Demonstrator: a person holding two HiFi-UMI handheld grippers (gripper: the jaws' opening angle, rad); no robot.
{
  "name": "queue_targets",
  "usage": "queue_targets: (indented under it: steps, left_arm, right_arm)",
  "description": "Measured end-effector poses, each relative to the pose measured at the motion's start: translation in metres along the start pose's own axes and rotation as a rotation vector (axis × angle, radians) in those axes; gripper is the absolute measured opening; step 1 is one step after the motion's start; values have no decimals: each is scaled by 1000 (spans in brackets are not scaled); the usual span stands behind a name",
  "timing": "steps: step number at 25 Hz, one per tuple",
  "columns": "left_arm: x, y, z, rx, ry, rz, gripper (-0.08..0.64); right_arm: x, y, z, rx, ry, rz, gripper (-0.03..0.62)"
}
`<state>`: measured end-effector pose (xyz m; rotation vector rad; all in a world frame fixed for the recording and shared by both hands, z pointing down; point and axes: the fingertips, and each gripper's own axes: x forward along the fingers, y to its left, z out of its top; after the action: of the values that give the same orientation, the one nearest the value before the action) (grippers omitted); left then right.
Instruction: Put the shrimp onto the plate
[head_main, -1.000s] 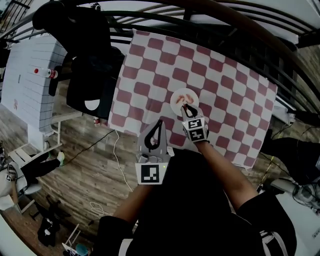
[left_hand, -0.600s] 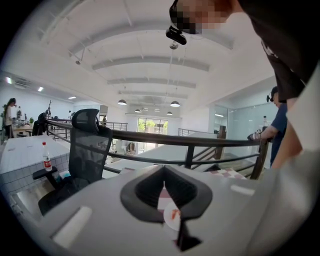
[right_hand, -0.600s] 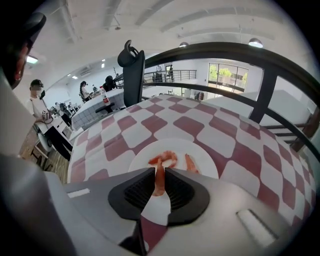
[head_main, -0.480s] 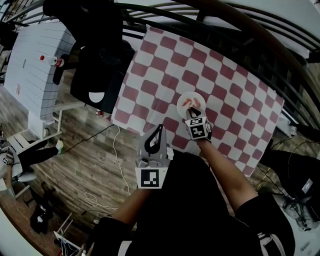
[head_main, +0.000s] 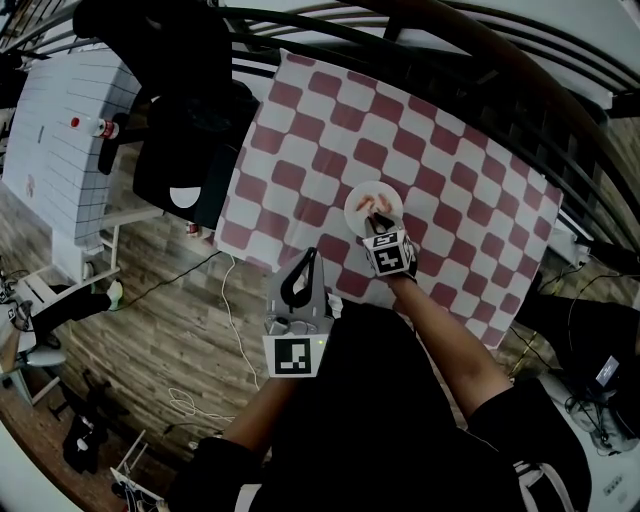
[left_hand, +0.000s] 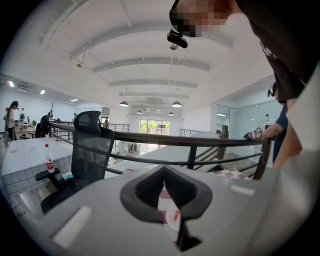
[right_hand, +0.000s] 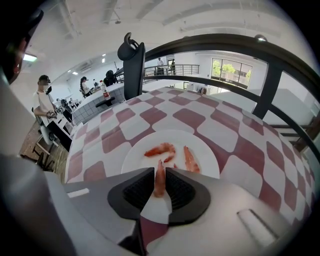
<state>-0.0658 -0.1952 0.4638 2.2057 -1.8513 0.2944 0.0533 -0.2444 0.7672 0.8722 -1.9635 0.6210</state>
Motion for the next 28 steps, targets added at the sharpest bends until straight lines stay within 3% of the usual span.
queue_targets:
  steps: [4, 15, 28]
  left_arm:
    - [-1, -2, -3, -10, 11, -7, 9]
    - [-13, -3, 0, -32, -33, -48, 9]
    - [-42, -15, 18, -18, -98, -176, 9]
  right_arm:
    - [-5, 0, 0, 1, -20, -1, 95]
    - [-54, 14, 9, 21, -116, -7, 91]
    - [-155, 48, 45, 112, -314, -68, 15]
